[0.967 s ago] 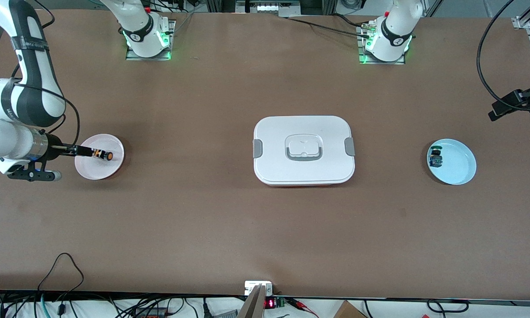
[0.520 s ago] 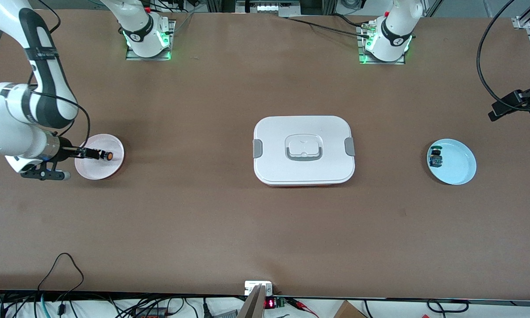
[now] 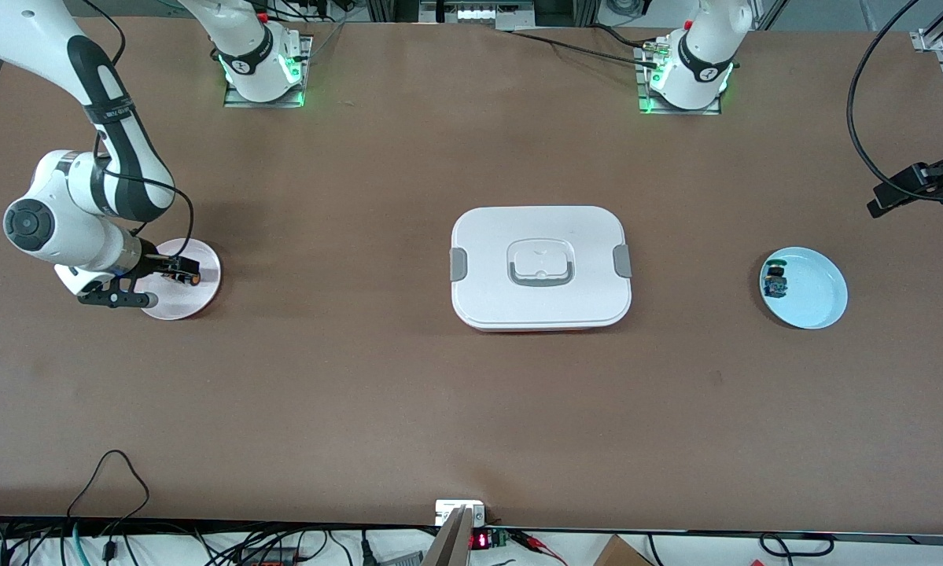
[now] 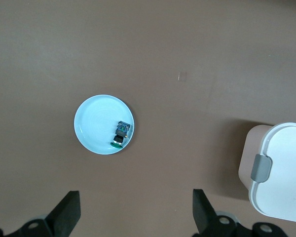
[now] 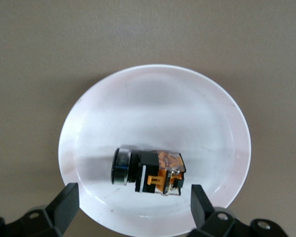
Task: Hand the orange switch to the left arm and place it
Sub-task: 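Lower the right gripper over the orange switch and close on it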
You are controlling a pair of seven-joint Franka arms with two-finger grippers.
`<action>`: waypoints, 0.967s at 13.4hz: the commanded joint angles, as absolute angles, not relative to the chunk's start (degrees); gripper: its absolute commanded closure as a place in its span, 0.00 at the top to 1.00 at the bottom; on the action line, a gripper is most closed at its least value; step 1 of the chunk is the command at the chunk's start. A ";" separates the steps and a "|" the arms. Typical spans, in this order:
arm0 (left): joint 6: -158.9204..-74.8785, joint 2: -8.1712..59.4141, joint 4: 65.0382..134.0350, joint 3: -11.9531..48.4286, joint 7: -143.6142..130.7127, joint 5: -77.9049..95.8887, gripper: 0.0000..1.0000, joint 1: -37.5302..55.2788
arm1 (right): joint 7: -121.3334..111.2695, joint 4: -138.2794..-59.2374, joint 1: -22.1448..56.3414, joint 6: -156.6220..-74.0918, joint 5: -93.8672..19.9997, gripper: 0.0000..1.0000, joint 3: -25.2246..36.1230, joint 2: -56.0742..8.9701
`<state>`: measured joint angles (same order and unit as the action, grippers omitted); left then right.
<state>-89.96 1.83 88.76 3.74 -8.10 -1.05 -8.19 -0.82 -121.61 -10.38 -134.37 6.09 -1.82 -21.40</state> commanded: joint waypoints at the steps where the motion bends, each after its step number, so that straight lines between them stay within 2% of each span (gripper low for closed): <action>1: -88.77 2.64 86.92 3.87 -8.00 -1.76 1.00 -8.35 | -0.09 -122.87 -10.64 -136.14 7.12 1.00 -0.79 -21.53; 13: -88.77 2.64 86.92 3.87 -8.00 -1.76 1.00 -8.35 | 6.59 -123.84 -8.09 -142.65 6.50 1.00 0.53 -23.91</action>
